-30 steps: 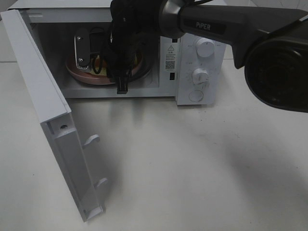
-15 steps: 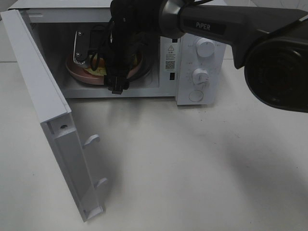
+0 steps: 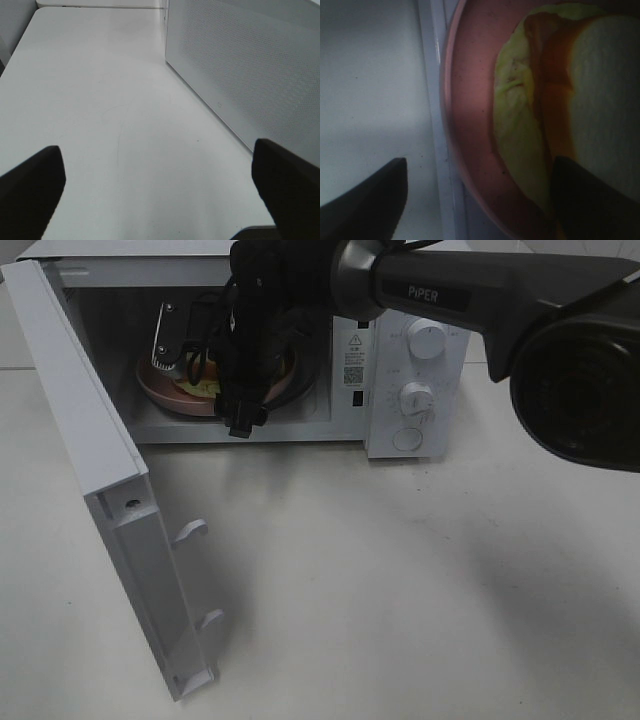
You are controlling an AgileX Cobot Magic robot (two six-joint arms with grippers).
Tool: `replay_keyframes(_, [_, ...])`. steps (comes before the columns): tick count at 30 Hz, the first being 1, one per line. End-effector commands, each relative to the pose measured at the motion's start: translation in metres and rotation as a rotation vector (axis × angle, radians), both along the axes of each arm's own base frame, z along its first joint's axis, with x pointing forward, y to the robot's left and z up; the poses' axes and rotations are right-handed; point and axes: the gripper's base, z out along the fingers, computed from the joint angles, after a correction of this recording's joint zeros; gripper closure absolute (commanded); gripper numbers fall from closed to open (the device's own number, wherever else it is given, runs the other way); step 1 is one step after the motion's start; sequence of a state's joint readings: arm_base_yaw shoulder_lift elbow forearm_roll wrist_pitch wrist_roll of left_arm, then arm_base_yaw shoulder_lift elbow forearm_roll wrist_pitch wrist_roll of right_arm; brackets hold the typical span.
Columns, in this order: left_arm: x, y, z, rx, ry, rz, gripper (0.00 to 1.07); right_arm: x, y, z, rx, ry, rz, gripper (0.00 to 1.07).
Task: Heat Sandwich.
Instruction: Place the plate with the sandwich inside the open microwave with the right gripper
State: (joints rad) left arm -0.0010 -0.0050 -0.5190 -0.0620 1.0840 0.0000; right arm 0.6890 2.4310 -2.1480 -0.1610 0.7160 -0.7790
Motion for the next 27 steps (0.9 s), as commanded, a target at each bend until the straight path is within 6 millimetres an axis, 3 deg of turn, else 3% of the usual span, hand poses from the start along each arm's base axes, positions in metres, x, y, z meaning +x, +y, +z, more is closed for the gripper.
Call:
replay_keyframes(1, [-0.002,0.0,0.0,0.007,-0.029,-0.002,0.1,-0.003,-0.004,0.009,0.0,-0.001,-0.009,0.32])
replay_keyframes(18, [-0.002,0.0,0.0,0.007,-0.029,-0.002,0.1,-0.02,-0.017,0.015,-0.014,0.013,0.0,0.32])
replay_keyframes(27, [-0.002,0.0,0.0,0.007,-0.029,-0.002,0.1,-0.048,-0.041,0.022,-0.022,-0.02,0.033,0.32])
